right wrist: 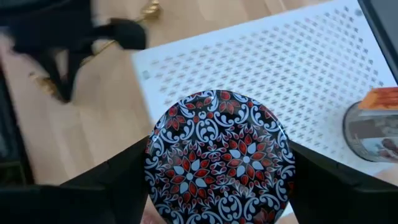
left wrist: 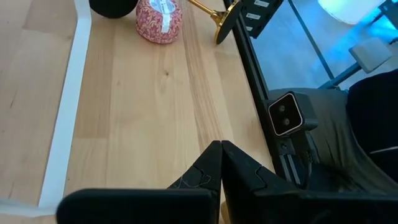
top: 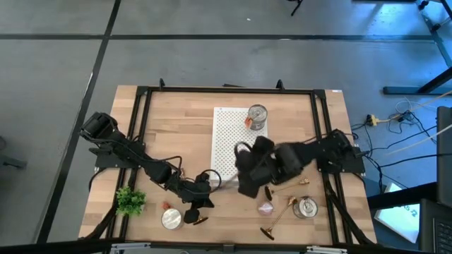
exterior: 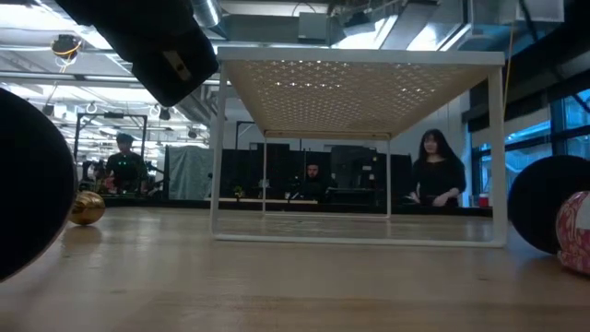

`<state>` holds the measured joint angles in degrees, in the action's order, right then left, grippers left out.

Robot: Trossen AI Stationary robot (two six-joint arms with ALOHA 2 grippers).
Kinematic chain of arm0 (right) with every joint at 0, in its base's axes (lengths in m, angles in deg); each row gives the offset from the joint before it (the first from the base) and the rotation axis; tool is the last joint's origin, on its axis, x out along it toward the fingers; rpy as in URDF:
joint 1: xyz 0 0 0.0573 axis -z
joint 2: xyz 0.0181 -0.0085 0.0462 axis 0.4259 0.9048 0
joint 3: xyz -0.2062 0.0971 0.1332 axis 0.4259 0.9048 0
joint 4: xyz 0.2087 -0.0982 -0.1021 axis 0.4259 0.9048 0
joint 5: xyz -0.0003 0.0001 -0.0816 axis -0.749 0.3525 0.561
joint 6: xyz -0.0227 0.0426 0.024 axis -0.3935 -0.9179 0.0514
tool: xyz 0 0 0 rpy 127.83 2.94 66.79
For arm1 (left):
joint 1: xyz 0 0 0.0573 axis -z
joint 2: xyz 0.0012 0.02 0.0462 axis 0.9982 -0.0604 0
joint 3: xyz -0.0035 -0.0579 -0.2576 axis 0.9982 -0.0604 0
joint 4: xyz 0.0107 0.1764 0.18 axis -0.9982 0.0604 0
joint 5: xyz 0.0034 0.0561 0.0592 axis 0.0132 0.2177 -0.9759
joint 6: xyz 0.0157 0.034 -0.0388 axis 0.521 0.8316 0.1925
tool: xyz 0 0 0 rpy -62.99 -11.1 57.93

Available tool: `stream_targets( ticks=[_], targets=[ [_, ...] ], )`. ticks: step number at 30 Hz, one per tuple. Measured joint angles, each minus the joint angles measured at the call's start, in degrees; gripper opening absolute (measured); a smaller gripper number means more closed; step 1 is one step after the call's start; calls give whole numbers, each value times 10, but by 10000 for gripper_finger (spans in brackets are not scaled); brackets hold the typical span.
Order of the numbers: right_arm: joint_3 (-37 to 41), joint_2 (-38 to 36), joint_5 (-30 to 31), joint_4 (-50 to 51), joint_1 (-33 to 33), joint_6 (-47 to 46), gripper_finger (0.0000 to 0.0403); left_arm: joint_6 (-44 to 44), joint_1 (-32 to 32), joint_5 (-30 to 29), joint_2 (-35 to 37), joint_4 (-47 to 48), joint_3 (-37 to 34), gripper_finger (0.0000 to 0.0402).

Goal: Pick & Place candle stick holders
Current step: Put the black scented candle on the shelf

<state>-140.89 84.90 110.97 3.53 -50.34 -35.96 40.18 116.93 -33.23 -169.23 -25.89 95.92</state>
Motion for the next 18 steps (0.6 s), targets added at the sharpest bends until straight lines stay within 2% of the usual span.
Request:
stream_targets(
  ticks=[5, 8, 13, 18],
  targets=[
    [5, 5, -8, 0, 46, -43, 298, 0, 4, 0, 0, 0, 0, 2],
    [19, 5, -36, 0, 75, -70, 298, 0, 7, 0, 0, 0, 0, 3],
    [62, 5, -97, 0, 112, -66, 298, 4, 11, 3, 0, -2, 0, 2],
    [111, 6, -117, 0, 137, -64, 298, 5, 16, 3, 0, -5, 0, 3]
  ],
)
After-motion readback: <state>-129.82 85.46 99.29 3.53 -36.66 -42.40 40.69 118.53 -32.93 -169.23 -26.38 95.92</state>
